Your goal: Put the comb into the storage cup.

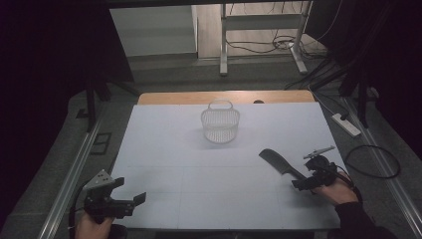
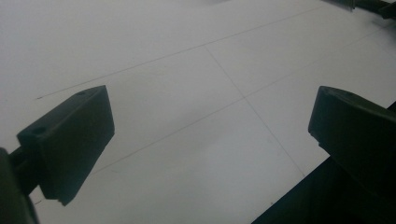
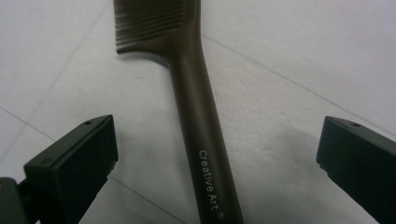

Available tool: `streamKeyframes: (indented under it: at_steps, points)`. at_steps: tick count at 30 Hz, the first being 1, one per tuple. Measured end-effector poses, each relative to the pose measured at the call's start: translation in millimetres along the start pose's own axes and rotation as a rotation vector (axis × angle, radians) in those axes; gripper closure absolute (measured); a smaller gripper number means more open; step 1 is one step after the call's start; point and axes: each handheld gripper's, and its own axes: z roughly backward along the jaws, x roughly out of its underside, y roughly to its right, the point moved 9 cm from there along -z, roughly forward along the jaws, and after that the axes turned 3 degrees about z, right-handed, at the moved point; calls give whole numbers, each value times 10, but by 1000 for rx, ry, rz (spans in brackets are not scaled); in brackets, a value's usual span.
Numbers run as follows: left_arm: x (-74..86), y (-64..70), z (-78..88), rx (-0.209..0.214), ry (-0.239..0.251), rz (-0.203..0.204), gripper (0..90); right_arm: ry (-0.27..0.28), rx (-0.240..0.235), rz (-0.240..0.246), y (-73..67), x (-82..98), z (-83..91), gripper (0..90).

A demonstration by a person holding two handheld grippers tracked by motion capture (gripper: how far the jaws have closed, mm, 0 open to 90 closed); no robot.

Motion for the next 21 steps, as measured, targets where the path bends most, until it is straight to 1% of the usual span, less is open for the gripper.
streamKeyframes:
  at_steps: [1, 6, 10, 16, 19, 21]
  points:
    - [0, 0, 0, 0, 0, 0, 9, 0, 0, 0, 0, 0, 0, 0]
    - [0, 0, 0, 0, 0, 0, 9, -36, -8, 19, -5, 47, -80, 0]
    - [0, 1, 0, 0, 0, 0, 9, -33, -3, 27, -7, 47, -89, 0]
    - [-1, 1, 0, 1, 1, -1, 9, -44, 2, 17, -12, 45, -92, 0]
    - [0, 2, 2, 1, 2, -2, 8, -60, 6, 15, -14, 45, -88, 0]
    - [-1, 1, 2, 2, 3, -1, 8, -64, 4, 13, -21, 40, -81, 29]
